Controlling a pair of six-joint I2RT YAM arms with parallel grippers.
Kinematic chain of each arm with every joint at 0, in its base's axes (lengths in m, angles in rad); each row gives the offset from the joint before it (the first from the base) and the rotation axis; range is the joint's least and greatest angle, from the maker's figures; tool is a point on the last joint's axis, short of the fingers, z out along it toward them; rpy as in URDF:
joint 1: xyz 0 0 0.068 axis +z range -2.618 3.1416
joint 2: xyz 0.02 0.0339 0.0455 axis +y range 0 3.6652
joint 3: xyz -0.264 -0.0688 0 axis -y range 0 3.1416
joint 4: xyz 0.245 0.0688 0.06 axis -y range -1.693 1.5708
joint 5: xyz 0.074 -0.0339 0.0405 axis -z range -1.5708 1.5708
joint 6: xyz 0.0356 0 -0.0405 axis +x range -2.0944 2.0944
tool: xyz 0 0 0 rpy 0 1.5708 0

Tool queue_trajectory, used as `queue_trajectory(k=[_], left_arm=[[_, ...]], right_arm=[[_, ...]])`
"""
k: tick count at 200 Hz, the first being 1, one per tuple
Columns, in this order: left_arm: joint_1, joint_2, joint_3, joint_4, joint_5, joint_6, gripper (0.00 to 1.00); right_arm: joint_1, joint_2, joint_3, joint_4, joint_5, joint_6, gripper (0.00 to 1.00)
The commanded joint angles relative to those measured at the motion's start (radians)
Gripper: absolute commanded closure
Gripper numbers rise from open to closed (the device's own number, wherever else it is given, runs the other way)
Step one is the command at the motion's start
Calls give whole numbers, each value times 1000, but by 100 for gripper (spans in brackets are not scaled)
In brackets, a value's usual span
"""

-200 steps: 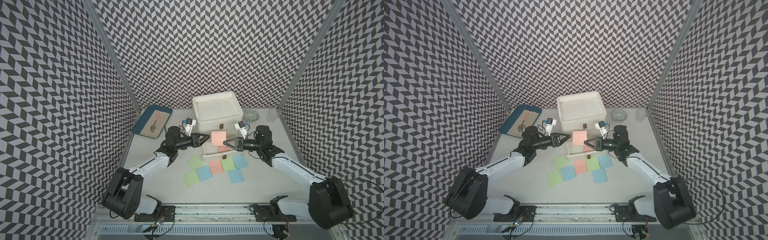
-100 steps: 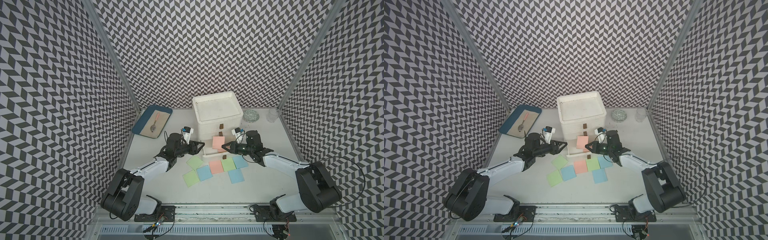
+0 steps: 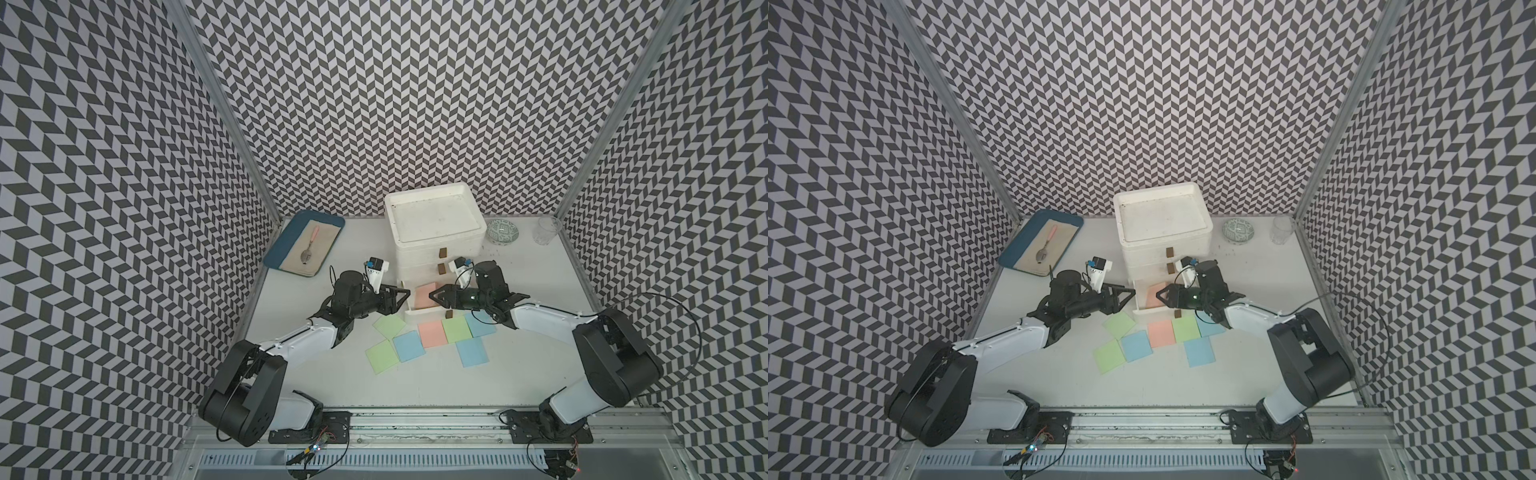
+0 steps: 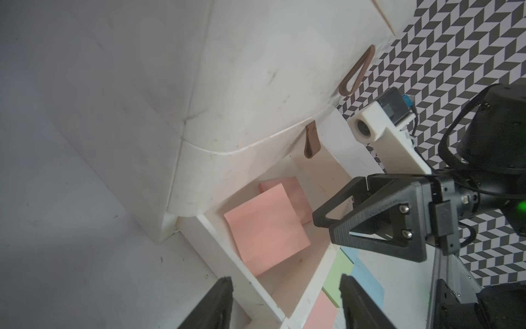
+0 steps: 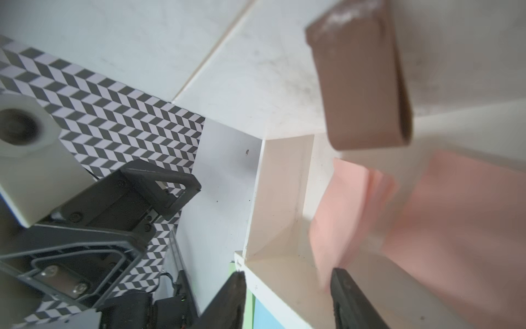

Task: Please put the sticky notes in the drawer by color
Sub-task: Place the sticky notes in the drawer.

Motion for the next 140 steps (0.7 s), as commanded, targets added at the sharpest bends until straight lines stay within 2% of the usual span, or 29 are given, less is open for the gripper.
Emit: queue_trajectory(k=[1, 14, 37, 45, 67, 98, 140], left_arm=[[-4, -54, -17, 18, -47, 33, 37], [-4, -68, -33, 27, -70, 29, 37], [-4, -81, -45, 34, -96, 26, 37], [-4, -84, -46, 38, -96, 26, 37], [-5, -90, -57, 44, -103, 24, 37], [-3, -92, -58, 48, -107, 23, 37], [-4, -100, -69, 51, -120, 26, 37]], right_arm=[[4, -76, 14, -60, 120, -71, 37], [17, -133, 13, -124, 191, -120, 34], [99, -242, -18, -235, 377, -240, 24], [129, -278, -44, -246, 415, -257, 21], [226, -349, -119, -254, 465, -248, 20], [307, -354, -200, -190, 478, -206, 23], [330, -226, -160, -111, 418, -179, 26]])
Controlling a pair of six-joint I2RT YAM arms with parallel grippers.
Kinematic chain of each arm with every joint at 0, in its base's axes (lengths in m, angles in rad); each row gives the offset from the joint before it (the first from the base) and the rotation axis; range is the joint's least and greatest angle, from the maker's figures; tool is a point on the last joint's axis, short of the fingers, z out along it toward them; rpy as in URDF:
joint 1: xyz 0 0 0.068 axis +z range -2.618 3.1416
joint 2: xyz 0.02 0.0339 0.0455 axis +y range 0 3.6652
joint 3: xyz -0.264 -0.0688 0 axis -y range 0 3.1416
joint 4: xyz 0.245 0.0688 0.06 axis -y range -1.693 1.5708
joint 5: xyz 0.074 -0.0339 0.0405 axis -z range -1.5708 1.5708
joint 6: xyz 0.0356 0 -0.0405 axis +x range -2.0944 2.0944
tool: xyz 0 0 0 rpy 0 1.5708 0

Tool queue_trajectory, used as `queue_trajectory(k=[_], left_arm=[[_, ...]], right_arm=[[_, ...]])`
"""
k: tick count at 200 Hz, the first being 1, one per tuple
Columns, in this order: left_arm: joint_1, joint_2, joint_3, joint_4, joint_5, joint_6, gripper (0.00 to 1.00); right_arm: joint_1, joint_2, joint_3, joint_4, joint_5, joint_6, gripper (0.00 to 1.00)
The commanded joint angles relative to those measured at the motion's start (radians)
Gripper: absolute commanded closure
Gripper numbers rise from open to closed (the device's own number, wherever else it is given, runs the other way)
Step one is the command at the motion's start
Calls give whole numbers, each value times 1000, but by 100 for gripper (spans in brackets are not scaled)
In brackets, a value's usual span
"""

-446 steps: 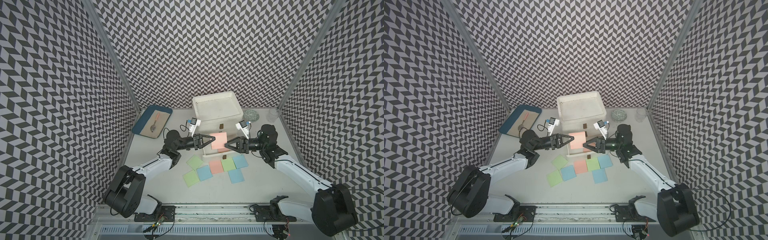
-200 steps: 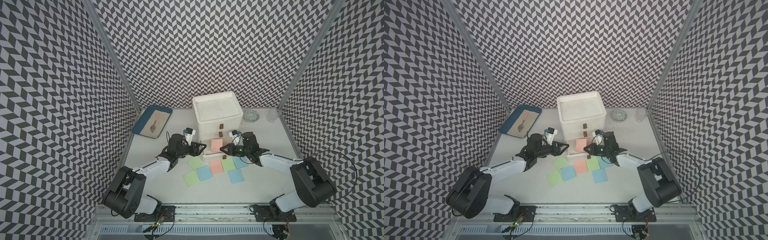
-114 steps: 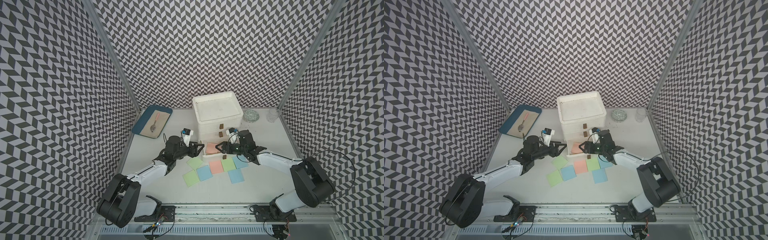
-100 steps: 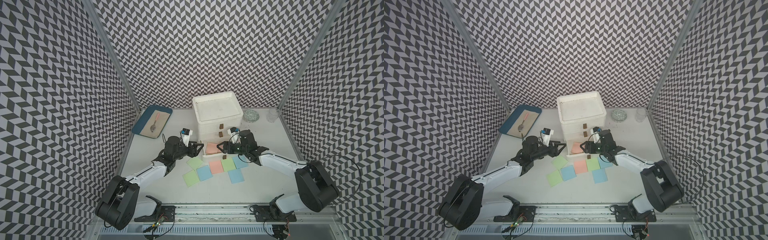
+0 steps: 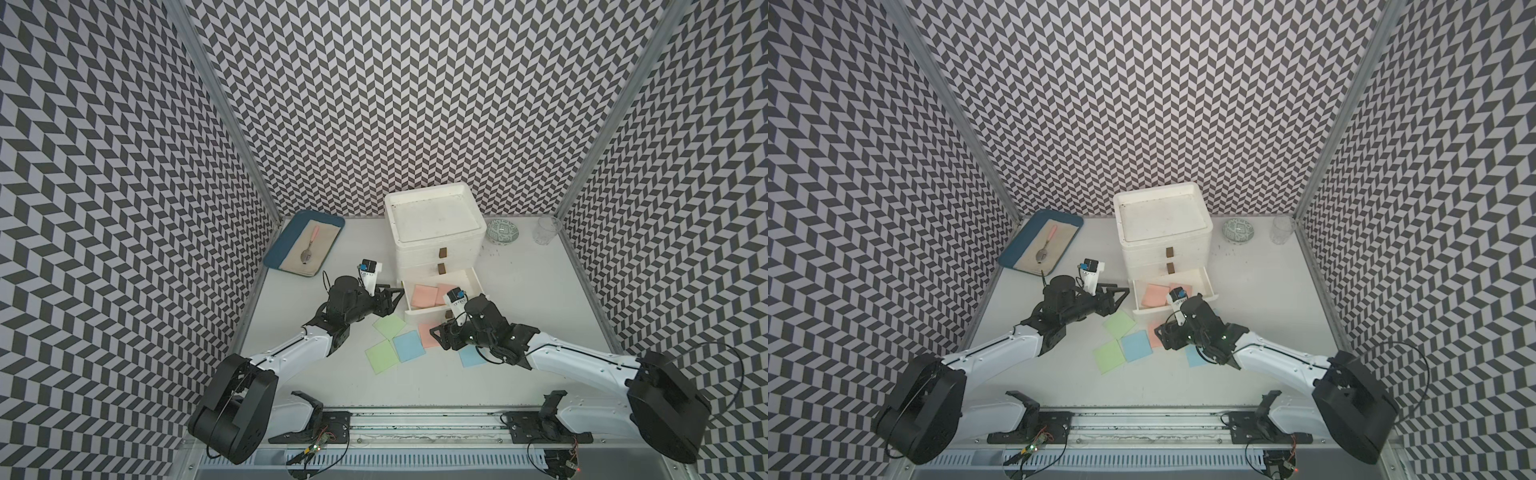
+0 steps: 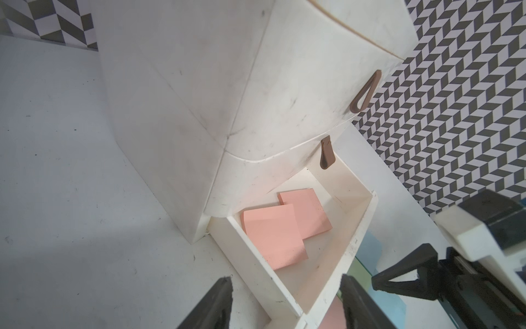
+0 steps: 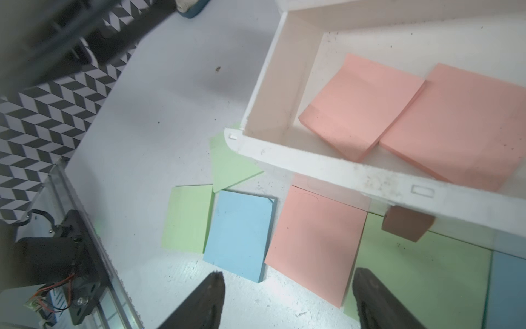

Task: Please put the sticky notes in the drawer by color
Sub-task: Place the sticky notes in the drawer, then pick up the sticky notes from the center of the board.

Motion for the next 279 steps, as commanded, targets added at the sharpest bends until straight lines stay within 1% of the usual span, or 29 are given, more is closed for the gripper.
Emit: queue_trajectory(k=[1, 32, 55, 84, 118, 143, 192, 215, 252, 268, 279], left_arm=[[-4, -27, -13, 25, -20, 11, 37], [-2, -36, -13, 25, -15, 14, 37], [-2, -44, -22, 25, -39, 18, 37], [-1, -43, -21, 28, -33, 14, 37], [-1, -39, -24, 28, -42, 14, 37], [-1, -41, -21, 31, -26, 11, 37], [-1, -46, -18, 27, -23, 10, 37], [-2, -54, -20, 26, -20, 8, 37], [-1, -52, -21, 26, -20, 8, 37], [-1, -54, -20, 28, -13, 3, 37], [-1, -53, -21, 33, -13, 2, 37]], right_arm=[[14, 58, 36, 97, -13, 18, 26], [33, 141, 65, 157, -36, 20, 28], [41, 188, 80, 189, -55, 25, 32], [42, 240, 93, 196, -36, 22, 34], [43, 287, 58, 205, -43, 46, 34], [43, 303, 17, 208, -50, 67, 33], [65, 247, -99, 183, -92, 138, 33], [119, 187, -141, 107, -79, 188, 33], [244, 51, -200, -7, -55, 310, 33], [259, -2, -216, -45, -40, 337, 32], [259, -27, -194, -93, 0, 325, 30]])
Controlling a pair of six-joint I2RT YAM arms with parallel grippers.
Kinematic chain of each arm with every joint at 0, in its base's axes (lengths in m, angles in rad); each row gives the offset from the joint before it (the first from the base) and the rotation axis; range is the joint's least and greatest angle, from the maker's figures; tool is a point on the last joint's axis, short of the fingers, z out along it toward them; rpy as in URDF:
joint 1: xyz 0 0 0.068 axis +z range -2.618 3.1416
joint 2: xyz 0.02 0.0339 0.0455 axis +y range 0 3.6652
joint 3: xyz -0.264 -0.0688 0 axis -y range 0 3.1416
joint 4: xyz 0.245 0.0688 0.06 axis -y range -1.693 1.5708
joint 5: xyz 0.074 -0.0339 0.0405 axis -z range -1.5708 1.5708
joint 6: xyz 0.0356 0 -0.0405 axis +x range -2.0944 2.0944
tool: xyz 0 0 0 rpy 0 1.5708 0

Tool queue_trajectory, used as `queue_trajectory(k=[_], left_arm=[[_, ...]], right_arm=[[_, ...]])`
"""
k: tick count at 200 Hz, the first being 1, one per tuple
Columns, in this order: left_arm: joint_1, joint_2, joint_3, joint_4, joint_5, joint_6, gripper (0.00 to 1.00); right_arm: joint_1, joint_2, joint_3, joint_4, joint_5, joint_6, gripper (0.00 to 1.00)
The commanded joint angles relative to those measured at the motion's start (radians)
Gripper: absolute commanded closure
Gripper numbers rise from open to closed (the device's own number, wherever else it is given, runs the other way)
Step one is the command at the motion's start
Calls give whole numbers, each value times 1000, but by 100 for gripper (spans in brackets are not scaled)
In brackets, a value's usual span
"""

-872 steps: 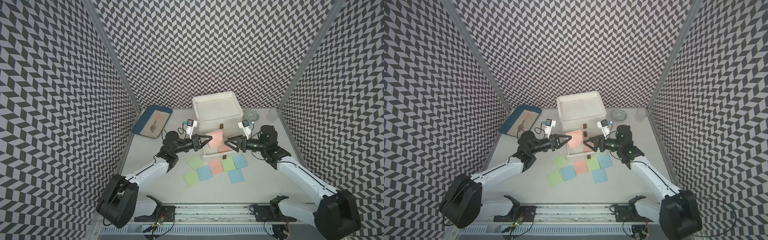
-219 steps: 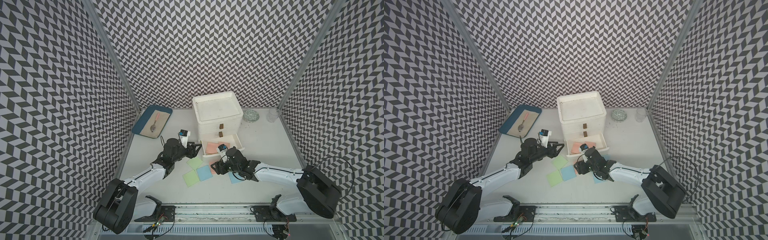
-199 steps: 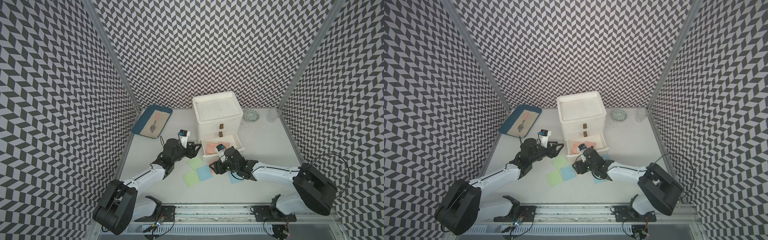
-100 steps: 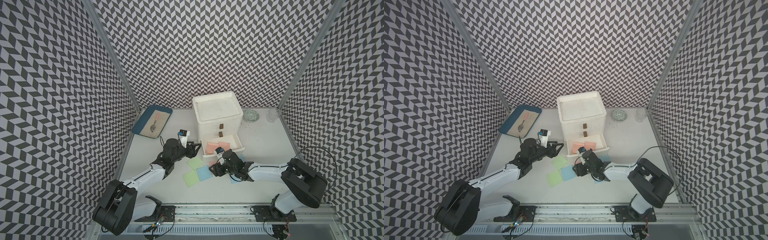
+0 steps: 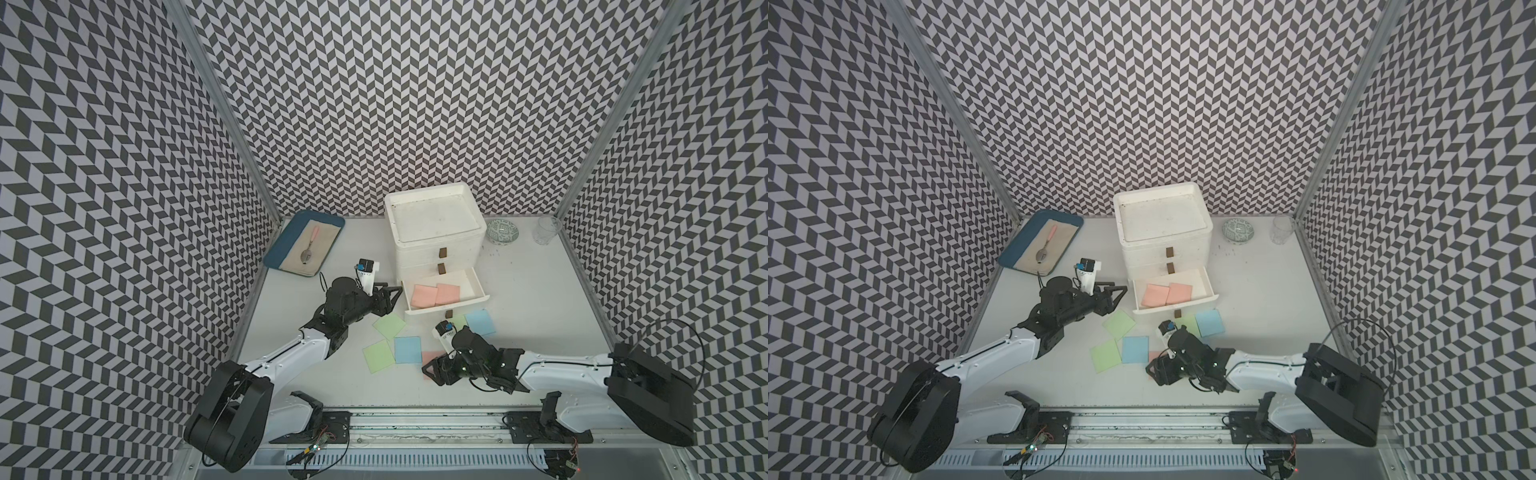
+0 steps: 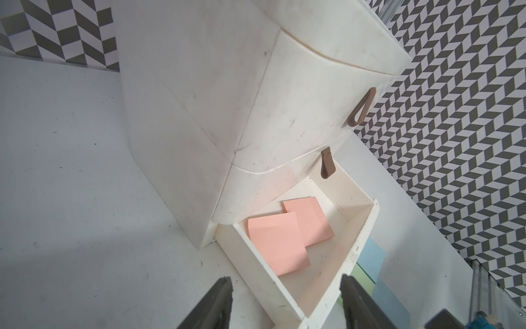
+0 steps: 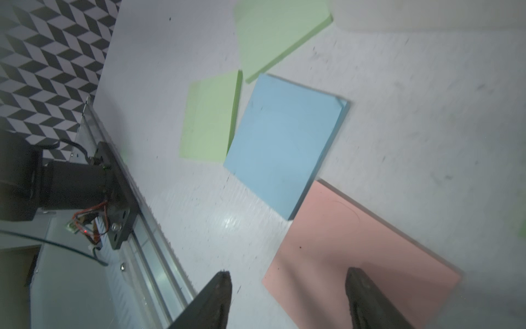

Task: Please put the sticky notes in the drawer by color
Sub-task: Pick up the sticky notes from the center of the board.

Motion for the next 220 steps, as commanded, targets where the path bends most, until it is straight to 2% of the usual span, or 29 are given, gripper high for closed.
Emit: queue_trajectory(k=[1, 29, 49, 69, 98, 138, 171, 220], left_arm=[[-1, -17, -9, 25, 15, 1, 37], [-2, -11, -10, 29, 19, -5, 37], [-2, -17, -11, 27, 25, -4, 37], [-1, -26, -13, 25, 21, -6, 36], [-2, -30, -17, 31, 29, -19, 36], [-1, -43, -28, 47, 46, -30, 36], [-3, -68, -35, 48, 48, -30, 36], [-5, -98, -36, 36, 49, -30, 36]], right_arm=[[11, -39, -11, -214, 55, 60, 30], [10, -73, 116, -353, 155, 12, 24], [13, -85, 165, -423, 202, 25, 19], [47, -98, 180, -498, 270, 86, 11], [131, -68, 204, -609, 369, 242, 0], [198, 48, 242, -584, 398, 381, 0], [222, 149, 319, -575, 427, 389, 0], [238, 266, 394, -670, 462, 392, 0]])
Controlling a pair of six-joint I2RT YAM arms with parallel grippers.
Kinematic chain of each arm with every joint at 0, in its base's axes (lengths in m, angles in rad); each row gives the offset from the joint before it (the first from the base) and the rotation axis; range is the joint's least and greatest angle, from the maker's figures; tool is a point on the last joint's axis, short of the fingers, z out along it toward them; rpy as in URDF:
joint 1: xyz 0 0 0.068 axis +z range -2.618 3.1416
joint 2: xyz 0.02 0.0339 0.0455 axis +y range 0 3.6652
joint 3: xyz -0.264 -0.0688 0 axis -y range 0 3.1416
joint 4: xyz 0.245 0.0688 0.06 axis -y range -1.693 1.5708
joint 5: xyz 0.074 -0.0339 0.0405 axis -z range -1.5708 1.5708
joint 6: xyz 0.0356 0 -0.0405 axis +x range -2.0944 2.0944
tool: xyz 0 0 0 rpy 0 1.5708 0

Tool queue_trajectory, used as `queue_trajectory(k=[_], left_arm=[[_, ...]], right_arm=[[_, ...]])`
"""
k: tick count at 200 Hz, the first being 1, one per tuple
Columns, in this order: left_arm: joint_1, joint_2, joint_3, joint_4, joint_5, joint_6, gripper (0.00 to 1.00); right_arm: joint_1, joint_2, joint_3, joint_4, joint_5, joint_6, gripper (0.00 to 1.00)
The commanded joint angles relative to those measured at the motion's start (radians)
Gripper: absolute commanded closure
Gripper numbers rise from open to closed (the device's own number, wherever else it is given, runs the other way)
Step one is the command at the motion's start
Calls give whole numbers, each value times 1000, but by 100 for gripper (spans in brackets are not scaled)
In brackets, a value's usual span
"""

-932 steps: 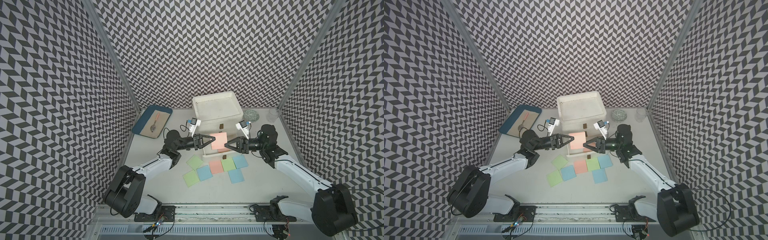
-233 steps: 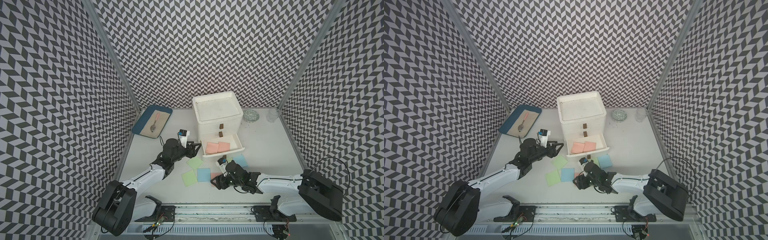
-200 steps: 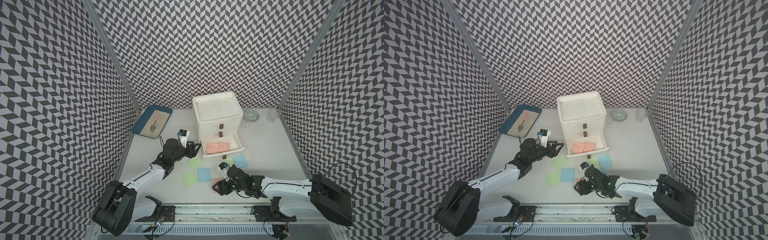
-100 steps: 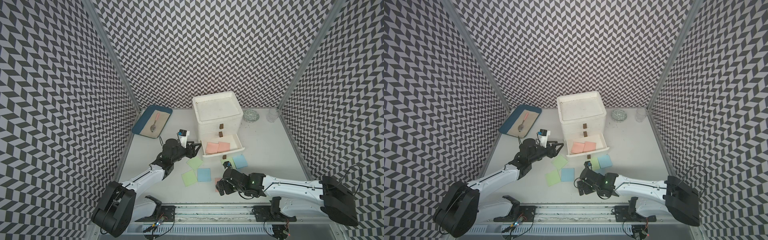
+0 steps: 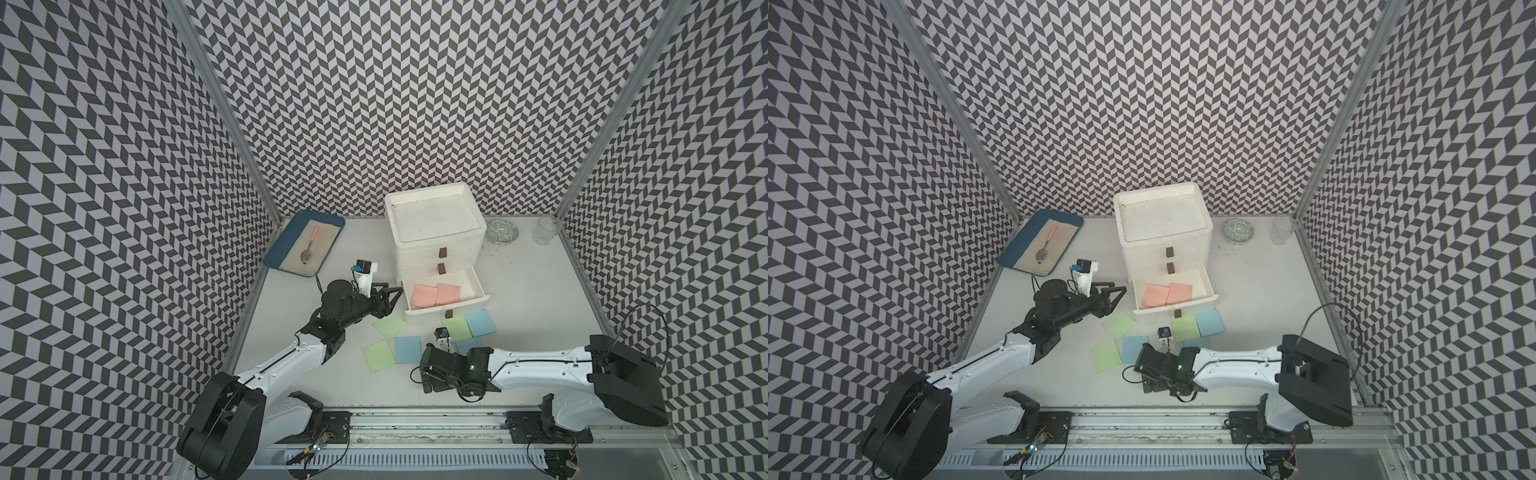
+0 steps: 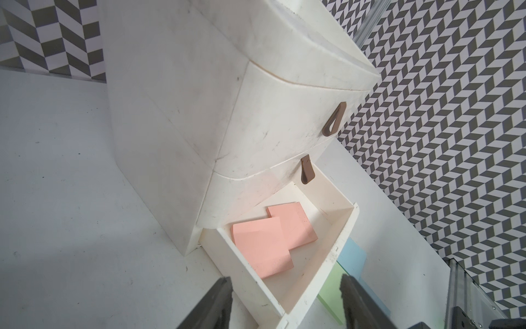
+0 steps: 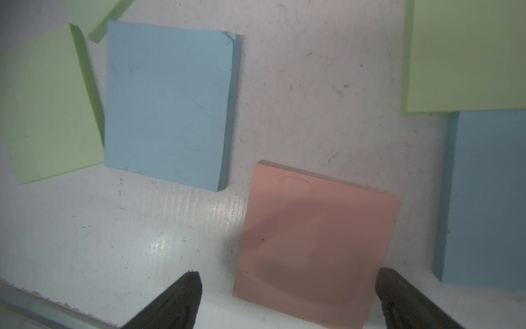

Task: Please put the sticky notes in the drawer by color
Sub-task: Pick up the sticky notes from the center of the board.

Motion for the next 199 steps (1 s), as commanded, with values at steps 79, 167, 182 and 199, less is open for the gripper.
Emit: queue_trajectory(k=[79, 167, 182, 199], left_arm=[[-4, -27, -10, 21, 20, -1, 36], [-4, -11, -10, 23, 20, -1, 36], [-4, -6, -9, 32, 33, -1, 36], [-8, -1, -9, 41, 47, -1, 36]], right_arm=[[46, 154, 43, -79, 44, 20, 11], [35, 31, 18, -31, 97, -27, 24], [23, -5, 39, -14, 101, -64, 24], [-1, -53, 77, 19, 90, -130, 24]])
